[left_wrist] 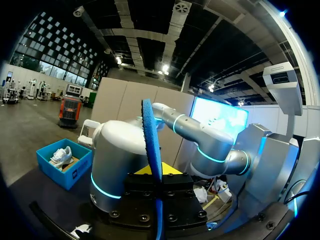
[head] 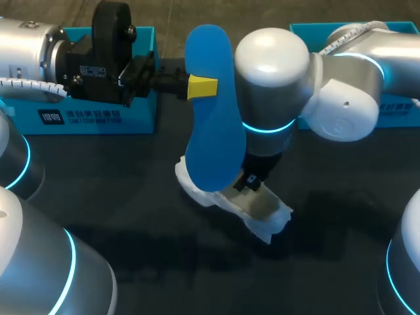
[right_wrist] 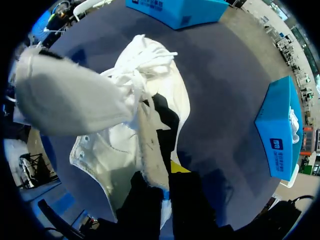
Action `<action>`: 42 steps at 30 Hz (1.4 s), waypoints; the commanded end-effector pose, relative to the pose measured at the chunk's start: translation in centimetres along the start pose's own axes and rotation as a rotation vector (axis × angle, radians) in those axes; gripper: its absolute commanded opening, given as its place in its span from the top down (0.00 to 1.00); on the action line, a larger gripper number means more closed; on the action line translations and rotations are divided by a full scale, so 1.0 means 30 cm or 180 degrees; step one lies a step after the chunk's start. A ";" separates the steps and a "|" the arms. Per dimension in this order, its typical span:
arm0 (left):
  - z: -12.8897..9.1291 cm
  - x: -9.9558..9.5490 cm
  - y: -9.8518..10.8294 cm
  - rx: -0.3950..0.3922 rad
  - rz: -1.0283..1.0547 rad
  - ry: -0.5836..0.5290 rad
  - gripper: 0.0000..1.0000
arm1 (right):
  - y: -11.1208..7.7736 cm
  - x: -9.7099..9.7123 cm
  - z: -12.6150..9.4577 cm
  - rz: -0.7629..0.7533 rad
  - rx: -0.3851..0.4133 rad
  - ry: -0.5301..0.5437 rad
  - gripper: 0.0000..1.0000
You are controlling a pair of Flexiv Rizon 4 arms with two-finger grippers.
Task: Take the shoe out of the shoebox, open the shoe tongue, remove and reinsert the insole, then place the shoe into the shoebox
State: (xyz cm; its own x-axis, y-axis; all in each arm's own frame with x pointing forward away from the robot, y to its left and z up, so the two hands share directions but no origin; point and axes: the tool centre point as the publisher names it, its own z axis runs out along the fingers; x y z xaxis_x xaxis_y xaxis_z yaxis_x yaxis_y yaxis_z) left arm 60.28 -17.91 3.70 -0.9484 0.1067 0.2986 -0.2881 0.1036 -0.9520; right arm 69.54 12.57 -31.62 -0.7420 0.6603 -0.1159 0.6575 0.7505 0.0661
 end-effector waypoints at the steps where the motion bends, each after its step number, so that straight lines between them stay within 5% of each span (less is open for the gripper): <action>1: 0.003 -0.002 -0.002 -0.0009 -0.0003 0.0001 1.00 | 0.001 0.001 -0.002 0.0236 -0.0046 0.0100 1.00; 13: 0.003 -0.002 -0.002 -0.0009 -0.0003 0.0001 1.00 | -0.045 0.059 -0.047 0.1455 -0.0037 0.0471 1.00; 22: 0.003 -0.002 -0.002 -0.0009 -0.0003 0.0001 1.00 | -0.091 0.096 0.014 0.2161 -0.0181 0.0626 1.00; 42: 0.003 -0.002 -0.002 -0.0009 -0.0003 0.0001 1.00 | -0.098 0.084 0.140 0.2309 -0.0150 0.0905 1.00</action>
State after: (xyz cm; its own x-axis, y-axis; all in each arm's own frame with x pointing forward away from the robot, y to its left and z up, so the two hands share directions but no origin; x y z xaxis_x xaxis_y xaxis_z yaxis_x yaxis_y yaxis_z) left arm 60.28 -17.91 3.70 -0.9484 0.1067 0.2986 -0.2881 0.1036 -0.9520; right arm 65.93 11.74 -35.56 -0.1367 0.9670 0.2151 0.9895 0.1231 0.0754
